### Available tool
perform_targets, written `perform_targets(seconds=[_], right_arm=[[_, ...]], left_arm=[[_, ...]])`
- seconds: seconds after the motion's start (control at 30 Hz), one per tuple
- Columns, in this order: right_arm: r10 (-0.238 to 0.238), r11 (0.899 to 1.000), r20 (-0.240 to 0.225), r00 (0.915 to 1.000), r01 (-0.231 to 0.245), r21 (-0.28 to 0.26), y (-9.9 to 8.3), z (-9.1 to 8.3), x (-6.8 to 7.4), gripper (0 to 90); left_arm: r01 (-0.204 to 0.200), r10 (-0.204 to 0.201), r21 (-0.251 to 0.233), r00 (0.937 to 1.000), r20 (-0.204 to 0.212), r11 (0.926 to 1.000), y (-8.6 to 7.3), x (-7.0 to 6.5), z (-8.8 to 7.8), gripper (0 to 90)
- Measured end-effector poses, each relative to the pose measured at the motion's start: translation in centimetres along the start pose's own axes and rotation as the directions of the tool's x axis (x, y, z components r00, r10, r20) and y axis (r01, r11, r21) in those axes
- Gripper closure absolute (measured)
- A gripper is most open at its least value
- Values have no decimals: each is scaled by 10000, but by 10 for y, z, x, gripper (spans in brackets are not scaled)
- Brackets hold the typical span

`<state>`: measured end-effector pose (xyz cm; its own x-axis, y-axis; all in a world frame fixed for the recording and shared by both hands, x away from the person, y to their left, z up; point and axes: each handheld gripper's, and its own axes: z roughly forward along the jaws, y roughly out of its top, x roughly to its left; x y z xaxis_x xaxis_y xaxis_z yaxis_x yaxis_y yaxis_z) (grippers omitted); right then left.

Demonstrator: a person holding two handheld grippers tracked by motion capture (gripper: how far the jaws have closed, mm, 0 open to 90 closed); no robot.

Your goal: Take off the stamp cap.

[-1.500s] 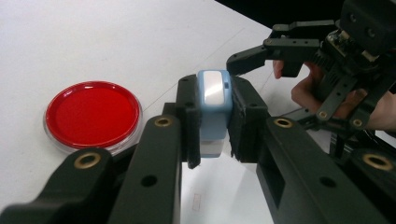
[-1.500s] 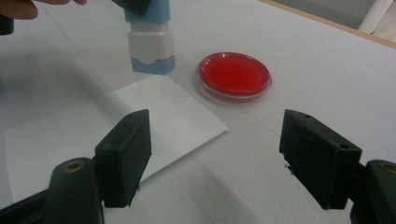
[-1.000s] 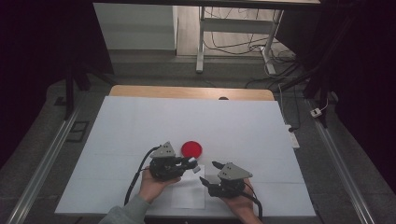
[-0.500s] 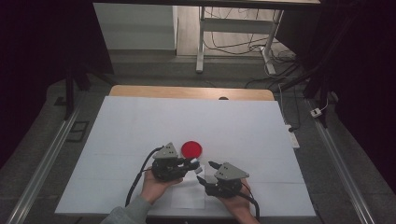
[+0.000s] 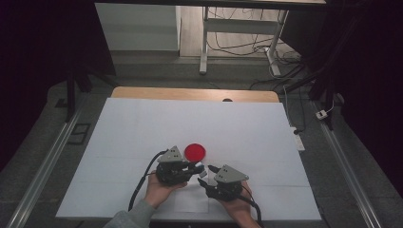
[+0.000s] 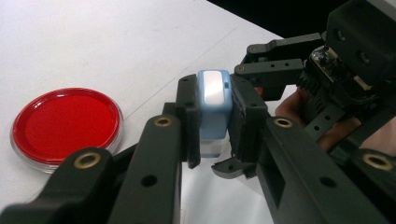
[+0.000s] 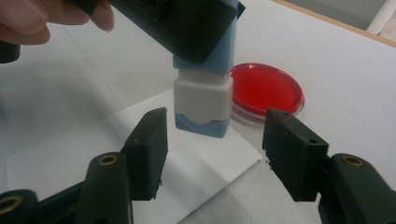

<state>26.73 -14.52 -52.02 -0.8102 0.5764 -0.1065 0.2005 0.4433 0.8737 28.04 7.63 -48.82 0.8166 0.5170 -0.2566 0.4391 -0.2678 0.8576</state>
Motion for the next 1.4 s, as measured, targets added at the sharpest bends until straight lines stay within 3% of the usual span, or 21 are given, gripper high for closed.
perform_targets(seconds=[0.7,1.4], right_arm=[[-18,10000,-40,10000,18,37,3,5,4,619],[-229,9996,108,9997,227,156,4,6,5,626]], left_arm=[[30,-31,-143,10000,-38,9999,0,0,-1,755],[34,-36,-166,10000,-90,9999,0,-1,0,755]])
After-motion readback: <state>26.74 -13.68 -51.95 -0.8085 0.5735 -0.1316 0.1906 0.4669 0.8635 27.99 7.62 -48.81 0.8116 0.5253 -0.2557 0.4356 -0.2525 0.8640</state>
